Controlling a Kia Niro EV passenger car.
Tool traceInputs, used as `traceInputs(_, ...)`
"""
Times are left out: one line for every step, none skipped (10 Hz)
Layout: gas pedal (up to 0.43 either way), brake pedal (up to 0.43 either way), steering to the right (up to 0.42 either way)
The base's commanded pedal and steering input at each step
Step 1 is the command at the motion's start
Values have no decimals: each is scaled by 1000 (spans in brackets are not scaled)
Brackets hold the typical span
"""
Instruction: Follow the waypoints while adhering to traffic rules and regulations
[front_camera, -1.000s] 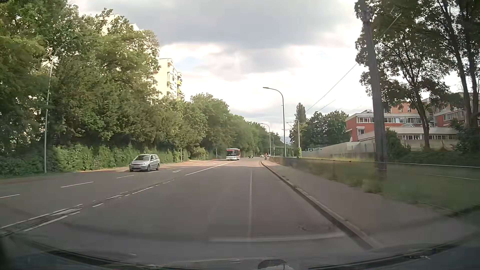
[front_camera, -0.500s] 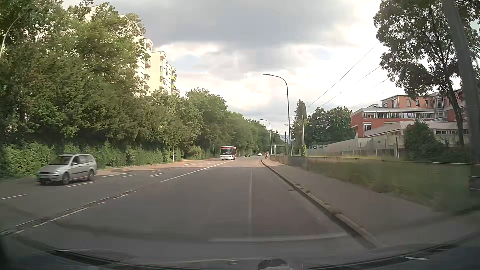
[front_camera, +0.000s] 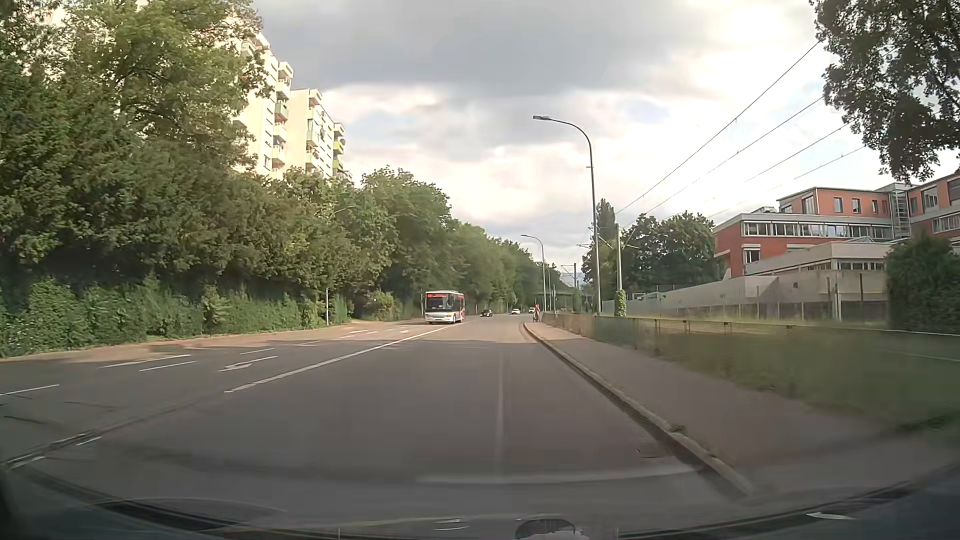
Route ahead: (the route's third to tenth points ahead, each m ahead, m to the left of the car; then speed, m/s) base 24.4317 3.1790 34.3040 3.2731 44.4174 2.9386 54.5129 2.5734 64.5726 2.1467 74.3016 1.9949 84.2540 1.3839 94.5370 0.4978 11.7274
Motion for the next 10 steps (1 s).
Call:
traceInputs(169,0,0)
traceInputs(169,0,0)
traceInputs(169,0,1)
traceInputs(169,0,0)
traceInputs(177,0,0)
traceInputs(177,0,1)
traceInputs(177,0,1)
traceInputs(177,0,2)
traceInputs(177,0,2)
traceInputs(177,0,2)
